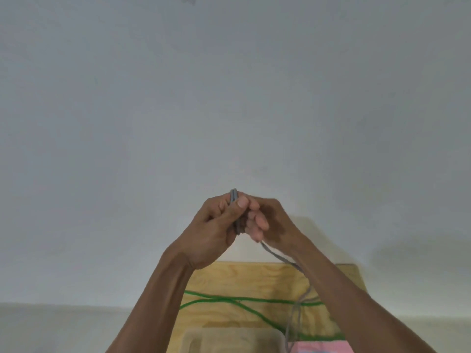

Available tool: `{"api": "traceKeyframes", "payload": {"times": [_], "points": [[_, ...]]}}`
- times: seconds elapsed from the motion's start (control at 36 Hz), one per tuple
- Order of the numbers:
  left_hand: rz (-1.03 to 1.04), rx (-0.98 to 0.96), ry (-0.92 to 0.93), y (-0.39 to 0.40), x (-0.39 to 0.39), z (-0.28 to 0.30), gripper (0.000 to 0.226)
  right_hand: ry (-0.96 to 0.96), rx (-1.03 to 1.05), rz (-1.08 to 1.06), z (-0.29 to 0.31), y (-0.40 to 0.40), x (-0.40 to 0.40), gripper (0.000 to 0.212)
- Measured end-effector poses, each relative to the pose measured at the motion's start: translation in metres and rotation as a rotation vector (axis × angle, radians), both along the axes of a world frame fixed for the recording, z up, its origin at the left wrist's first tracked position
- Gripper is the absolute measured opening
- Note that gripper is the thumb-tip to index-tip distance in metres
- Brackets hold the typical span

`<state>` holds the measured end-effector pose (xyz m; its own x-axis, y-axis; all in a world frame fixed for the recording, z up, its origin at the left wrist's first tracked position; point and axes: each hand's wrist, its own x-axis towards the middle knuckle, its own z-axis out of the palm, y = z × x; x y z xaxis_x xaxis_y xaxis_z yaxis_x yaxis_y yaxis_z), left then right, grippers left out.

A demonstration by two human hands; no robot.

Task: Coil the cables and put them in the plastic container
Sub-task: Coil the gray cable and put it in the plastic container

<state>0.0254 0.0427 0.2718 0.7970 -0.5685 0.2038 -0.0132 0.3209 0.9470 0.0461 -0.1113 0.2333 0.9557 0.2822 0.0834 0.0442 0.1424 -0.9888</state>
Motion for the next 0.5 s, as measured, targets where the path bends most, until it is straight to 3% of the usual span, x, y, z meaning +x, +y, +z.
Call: {"api": "traceKeyframes", "payload": {"times": [0.14,0.22,0.39,0.5], "points": [[0.145,-0.056,0.046,-0.003,0.006,-0.004,0.029,-0.020,-0.296,0.020,-0.010,0.008,-0.025,0.029],[0.315,0.078,-0.088,-0.001,0.011,-0.012,0.032,-0.027,-0.427,0.117,-0.002,0.004,-0.035,0.022],[0.587,0.371,-0.344,0.001,0.022,-0.026,0.029,-0.233,-0.700,0.192,0.011,-0.012,-0.044,0.023],[0.441,0.611,-0.359,0.002,0.013,-0.032,0.052,-0.377,-0.743,0.101,0.033,-0.022,-0.032,0.022]]}}
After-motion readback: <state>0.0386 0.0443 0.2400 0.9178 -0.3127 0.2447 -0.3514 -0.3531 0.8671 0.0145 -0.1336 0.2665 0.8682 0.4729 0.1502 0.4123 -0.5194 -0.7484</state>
